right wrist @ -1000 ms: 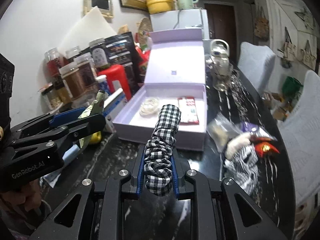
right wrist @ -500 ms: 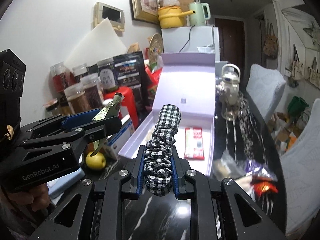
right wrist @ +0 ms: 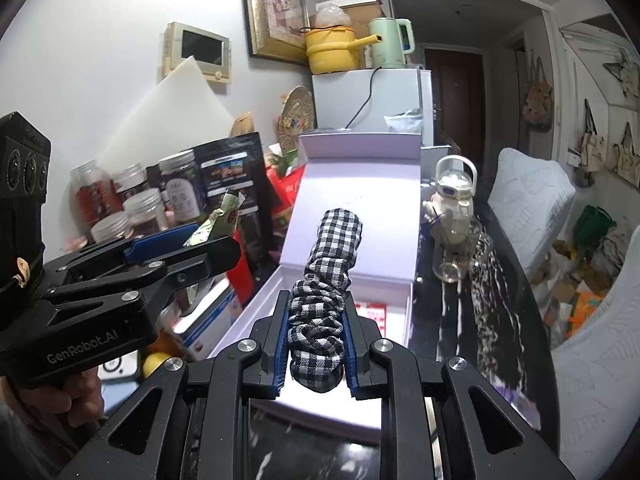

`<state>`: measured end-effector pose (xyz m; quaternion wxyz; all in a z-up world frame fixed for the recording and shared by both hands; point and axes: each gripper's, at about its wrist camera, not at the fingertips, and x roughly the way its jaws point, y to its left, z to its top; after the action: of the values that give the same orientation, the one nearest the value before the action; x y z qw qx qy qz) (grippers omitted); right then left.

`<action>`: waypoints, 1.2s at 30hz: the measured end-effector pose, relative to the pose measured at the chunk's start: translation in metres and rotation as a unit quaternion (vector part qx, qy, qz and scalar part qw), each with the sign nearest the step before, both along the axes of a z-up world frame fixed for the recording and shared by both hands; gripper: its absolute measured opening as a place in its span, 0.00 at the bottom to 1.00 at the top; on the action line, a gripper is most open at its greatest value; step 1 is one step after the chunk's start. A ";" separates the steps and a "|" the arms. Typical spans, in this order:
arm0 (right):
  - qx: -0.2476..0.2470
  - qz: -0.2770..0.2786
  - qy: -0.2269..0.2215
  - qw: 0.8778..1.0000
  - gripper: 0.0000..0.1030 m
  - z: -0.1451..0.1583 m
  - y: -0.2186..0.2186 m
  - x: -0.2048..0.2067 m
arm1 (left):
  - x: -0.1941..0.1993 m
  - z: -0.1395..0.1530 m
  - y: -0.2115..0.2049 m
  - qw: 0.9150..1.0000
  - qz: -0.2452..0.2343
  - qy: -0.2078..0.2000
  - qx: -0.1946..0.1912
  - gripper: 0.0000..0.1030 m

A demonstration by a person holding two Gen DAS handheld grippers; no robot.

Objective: Organize soft objects
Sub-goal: 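Lower both held items into the lavender box and open both grippers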

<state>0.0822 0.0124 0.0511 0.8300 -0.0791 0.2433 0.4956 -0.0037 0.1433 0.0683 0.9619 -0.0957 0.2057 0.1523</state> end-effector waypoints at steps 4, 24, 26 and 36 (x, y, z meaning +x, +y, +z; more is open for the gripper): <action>-0.006 -0.003 0.004 1.000 0.21 -0.004 0.012 0.017 | 0.018 -0.007 0.015 1.000 0.006 0.009 -0.008 0.44; -0.061 -0.025 0.048 0.997 0.21 -0.054 0.069 0.078 | 0.085 -0.068 0.066 0.994 0.038 0.087 -0.045 0.44; -0.068 -0.025 0.053 0.996 0.21 -0.059 0.075 0.083 | 0.090 -0.075 0.072 0.993 0.041 0.092 -0.055 0.44; -0.104 -0.038 0.079 0.991 0.21 -0.088 0.097 0.108 | 0.107 -0.102 0.091 0.987 0.055 0.133 -0.067 0.44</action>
<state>0.1902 0.1090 -0.0370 0.8141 -0.1162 0.3607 0.4402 0.1028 0.2347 -0.0336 0.9077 -0.1498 0.3358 0.2023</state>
